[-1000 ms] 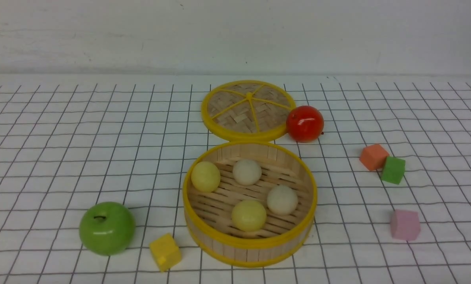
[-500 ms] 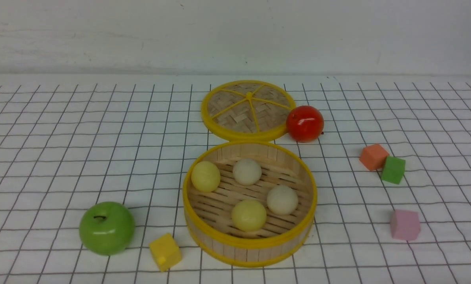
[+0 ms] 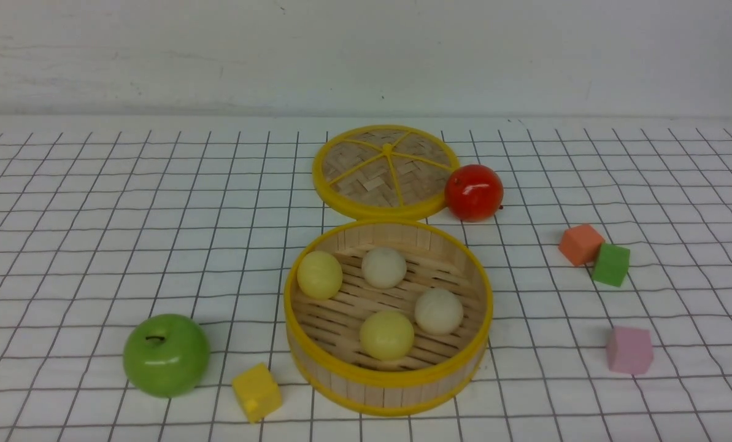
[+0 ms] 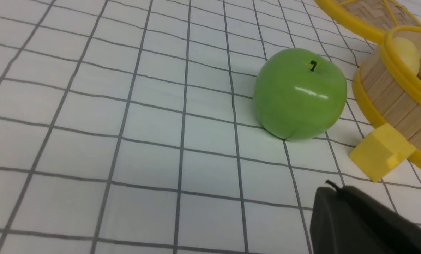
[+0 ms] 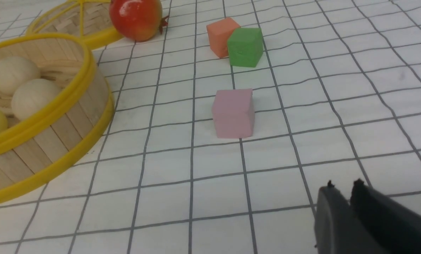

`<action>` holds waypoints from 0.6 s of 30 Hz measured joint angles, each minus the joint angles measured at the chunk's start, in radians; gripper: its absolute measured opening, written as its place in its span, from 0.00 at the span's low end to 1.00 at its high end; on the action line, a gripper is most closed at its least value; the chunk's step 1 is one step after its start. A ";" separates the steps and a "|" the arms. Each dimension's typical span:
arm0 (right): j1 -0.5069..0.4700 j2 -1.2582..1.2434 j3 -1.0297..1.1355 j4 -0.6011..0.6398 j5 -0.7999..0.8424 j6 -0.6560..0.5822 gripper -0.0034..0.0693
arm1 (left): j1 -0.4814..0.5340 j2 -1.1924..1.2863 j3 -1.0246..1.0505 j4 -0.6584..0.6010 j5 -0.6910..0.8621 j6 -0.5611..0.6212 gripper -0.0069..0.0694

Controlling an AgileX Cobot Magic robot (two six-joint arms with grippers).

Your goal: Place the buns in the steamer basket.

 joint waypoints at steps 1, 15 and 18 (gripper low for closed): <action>0.000 0.000 0.000 0.000 0.000 0.000 0.16 | 0.000 0.000 0.000 0.000 0.000 0.000 0.07; 0.000 0.000 0.000 0.001 0.000 0.000 0.18 | 0.000 0.000 0.000 0.000 0.000 0.000 0.08; 0.000 0.000 0.000 0.001 0.000 0.000 0.19 | 0.000 0.000 0.000 0.000 0.000 0.000 0.08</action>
